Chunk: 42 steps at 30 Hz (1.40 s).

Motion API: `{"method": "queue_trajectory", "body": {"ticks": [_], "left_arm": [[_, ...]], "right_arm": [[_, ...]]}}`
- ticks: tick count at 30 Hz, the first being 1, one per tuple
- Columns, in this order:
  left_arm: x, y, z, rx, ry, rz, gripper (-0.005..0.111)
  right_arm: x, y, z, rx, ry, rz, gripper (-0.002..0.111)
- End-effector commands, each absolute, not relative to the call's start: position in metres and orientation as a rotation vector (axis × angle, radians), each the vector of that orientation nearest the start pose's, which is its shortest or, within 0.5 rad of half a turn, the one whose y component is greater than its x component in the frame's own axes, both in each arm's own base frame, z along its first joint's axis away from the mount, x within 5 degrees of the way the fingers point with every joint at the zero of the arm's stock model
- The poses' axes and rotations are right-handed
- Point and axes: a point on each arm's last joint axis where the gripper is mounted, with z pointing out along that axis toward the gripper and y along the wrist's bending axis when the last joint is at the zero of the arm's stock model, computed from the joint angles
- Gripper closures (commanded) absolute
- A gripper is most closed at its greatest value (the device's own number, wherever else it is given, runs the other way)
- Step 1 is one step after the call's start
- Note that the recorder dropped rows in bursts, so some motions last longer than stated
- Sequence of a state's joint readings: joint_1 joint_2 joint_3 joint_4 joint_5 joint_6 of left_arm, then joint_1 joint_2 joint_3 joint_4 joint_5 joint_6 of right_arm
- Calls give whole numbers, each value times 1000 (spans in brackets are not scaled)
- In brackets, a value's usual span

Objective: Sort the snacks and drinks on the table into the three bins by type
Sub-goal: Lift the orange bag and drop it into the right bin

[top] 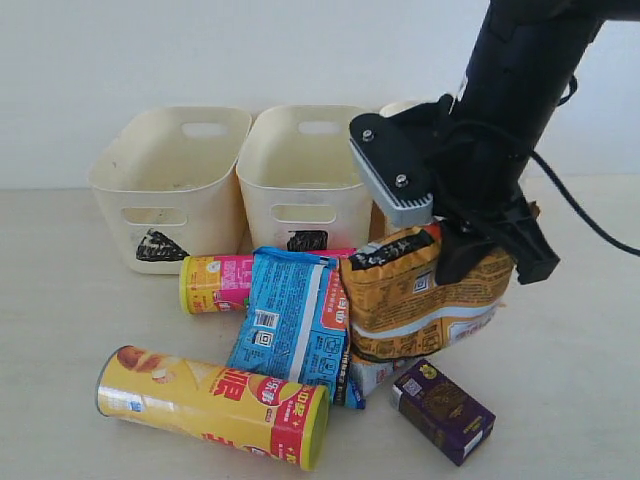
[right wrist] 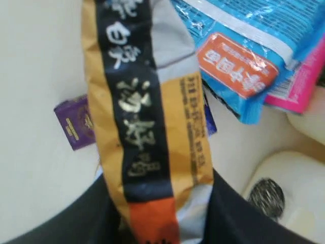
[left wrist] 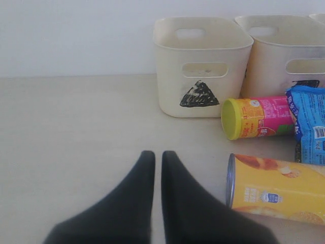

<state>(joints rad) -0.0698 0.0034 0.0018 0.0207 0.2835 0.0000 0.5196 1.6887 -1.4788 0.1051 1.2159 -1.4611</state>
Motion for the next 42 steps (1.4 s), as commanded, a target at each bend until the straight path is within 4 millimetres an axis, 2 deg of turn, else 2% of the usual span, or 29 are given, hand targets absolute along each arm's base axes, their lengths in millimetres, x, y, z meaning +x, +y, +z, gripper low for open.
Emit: {"method": "queue_trajectory", "body": {"ticks": [1,3,4,5,6,8,11,14,17,22,24,32,33,35,38,40,42], "left_arm": [[55,-3,188,61,1761,-42,103],[55,-3,188,61,1761,-42,103],[55,-3,188,61,1761,-42,103],[55,-3,188,61,1761,-42,103],[55,-3,188,61,1761,-42,103],[55,-3,188,61,1761,-42,103],[55,-3,188,61,1761,-42,103],[55,-3,188,61,1761,-42,103],[55,-3,188,61,1761,-42,103],[55,-3,188,61,1761,-42,103],[55,-3,188,61,1761,-42,103],[55,-3,188,61,1761,-42,103],[55,-3,188,61,1761,-42,103],[55,-3,188,61,1761,-42,103],[55,-3,188,61,1761,-42,103],[55,-3,188,61,1761,-42,103],[55,-3,188,61,1761,-42,103]], "right_arm": [[281,161,335,-2339,1598,-178,108],[276,147,350,-2262,1632,-213,108],[280,135,361,-2106,1699,-253,108],[283,131,365,-2015,1732,-254,108],[291,124,370,-1847,1791,-216,108],[303,120,373,-1638,1839,-118,108],[330,112,385,-1099,1901,-42,108],[350,111,386,-849,1868,-15,108],[378,115,371,-601,1854,61,108],[414,113,334,-353,1873,149,108],[427,110,313,-316,1904,145,108],[450,105,266,-191,1973,183,107],[451,105,262,-191,1978,182,104],[453,107,256,-193,1989,181,90],[454,107,254,-195,1989,178,59],[455,106,255,-191,1976,176,35],[454,106,257,-190,1970,176,21]]}}
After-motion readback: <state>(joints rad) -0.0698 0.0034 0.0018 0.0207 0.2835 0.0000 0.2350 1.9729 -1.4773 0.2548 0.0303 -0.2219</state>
